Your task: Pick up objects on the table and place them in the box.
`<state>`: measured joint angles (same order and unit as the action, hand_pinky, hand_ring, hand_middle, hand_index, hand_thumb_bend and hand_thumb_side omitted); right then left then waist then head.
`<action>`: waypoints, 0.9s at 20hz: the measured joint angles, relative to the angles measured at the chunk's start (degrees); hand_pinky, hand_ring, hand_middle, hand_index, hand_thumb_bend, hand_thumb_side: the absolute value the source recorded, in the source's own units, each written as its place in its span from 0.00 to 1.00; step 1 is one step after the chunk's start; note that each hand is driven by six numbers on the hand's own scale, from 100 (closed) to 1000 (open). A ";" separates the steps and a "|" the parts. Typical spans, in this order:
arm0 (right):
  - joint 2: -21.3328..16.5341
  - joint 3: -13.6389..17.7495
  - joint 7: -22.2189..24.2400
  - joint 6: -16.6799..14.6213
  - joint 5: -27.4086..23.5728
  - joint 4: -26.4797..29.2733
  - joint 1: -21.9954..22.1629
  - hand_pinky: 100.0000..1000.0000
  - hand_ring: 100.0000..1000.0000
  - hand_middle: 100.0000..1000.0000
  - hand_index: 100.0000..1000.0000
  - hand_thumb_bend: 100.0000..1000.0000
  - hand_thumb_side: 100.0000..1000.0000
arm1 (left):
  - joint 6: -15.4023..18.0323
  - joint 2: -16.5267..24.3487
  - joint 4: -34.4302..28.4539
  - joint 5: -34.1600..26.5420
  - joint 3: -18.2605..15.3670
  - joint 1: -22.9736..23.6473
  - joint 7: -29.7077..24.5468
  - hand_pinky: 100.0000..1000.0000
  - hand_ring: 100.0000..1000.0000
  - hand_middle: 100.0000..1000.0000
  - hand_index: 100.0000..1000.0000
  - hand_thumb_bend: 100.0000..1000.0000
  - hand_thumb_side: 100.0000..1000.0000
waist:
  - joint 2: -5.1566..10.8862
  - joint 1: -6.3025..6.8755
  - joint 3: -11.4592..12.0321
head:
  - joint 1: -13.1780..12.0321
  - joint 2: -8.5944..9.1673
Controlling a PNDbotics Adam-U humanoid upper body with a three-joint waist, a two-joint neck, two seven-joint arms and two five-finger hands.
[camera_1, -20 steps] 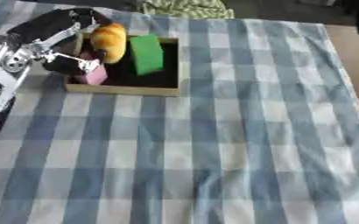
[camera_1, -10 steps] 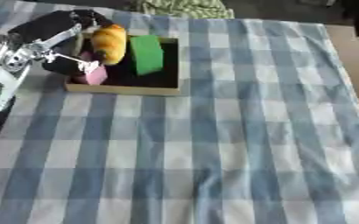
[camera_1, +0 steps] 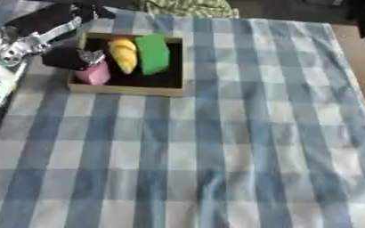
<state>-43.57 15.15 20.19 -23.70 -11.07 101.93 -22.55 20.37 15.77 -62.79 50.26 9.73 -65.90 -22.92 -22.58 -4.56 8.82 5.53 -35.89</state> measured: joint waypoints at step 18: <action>0.93 0.49 0.44 0.45 -0.18 0.00 1.39 1.00 1.00 0.42 0.91 0.00 0.41 | 0.32 5.16 -2.57 -0.36 -0.49 0.85 1.49 1.00 0.99 0.90 0.95 0.03 0.57 | 0.03 0.02 0.91 | 0.57 -0.94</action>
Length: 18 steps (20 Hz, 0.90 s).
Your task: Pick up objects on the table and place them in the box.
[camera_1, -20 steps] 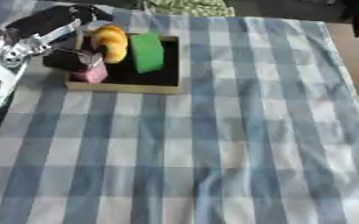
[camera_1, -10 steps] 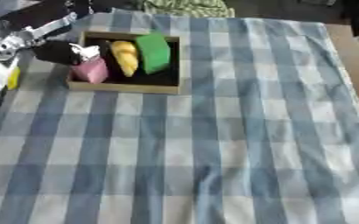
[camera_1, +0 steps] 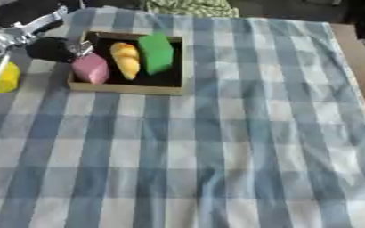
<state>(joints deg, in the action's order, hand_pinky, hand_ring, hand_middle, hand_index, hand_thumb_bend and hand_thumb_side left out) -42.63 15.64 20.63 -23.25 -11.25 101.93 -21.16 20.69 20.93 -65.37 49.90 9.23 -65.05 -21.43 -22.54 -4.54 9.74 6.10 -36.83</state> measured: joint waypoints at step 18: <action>-0.01 0.63 -0.29 0.63 0.00 0.00 1.04 1.00 1.00 0.42 0.91 0.00 0.41 | -0.56 15.93 -1.10 -2.49 -1.35 10.42 -0.65 0.97 0.97 0.89 0.93 0.12 0.47 | 1.36 0.01 1.28 | 0.93 -0.69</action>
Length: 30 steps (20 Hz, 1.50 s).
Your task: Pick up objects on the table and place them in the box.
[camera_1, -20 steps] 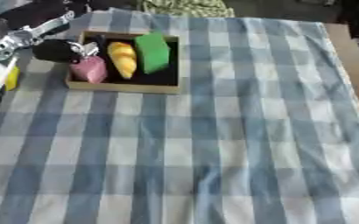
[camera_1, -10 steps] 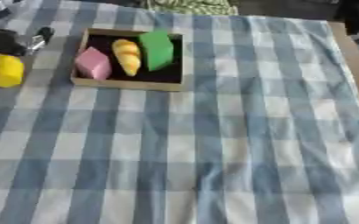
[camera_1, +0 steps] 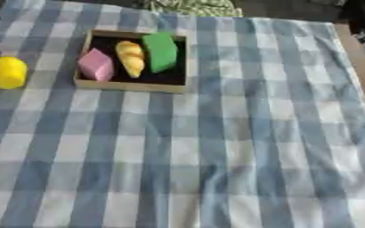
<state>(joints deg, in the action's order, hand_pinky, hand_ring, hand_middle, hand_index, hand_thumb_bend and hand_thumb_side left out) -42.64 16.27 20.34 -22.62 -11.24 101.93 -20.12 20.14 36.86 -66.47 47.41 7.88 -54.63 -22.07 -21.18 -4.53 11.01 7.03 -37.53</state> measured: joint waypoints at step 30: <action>0.98 0.67 0.31 0.43 0.00 0.00 0.54 1.00 1.00 0.41 0.91 0.00 0.41 | 1.21 -3.39 8.48 7.32 -1.33 -0.85 -1.97 0.97 0.96 0.86 0.91 0.21 0.37 | 0.20 -0.02 -0.68 | -0.82 0.23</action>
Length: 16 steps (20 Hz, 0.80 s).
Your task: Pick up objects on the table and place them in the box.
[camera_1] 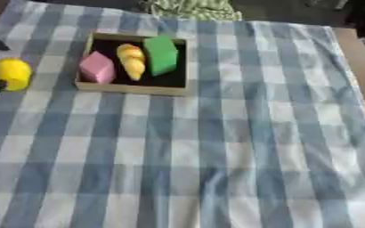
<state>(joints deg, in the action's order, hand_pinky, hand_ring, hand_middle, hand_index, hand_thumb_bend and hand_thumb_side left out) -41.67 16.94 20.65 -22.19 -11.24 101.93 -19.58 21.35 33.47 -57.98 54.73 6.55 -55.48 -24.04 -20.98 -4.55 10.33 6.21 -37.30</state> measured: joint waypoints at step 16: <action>0.57 0.01 0.99 0.37 -0.04 -0.15 0.46 1.00 1.00 0.41 0.91 0.00 0.41 | -2.39 -1.28 0.44 1.01 0.00 -0.13 1.71 0.93 0.85 0.76 0.67 0.00 0.15 | 0.00 0.00 -0.13 | -0.08 0.01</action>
<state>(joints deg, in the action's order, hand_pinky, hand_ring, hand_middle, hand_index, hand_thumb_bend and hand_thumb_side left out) -41.10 16.95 21.64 -21.82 -11.29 101.78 -19.12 18.96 32.19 -57.54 55.74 6.54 -55.61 -22.33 -20.98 -4.55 10.20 6.13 -37.29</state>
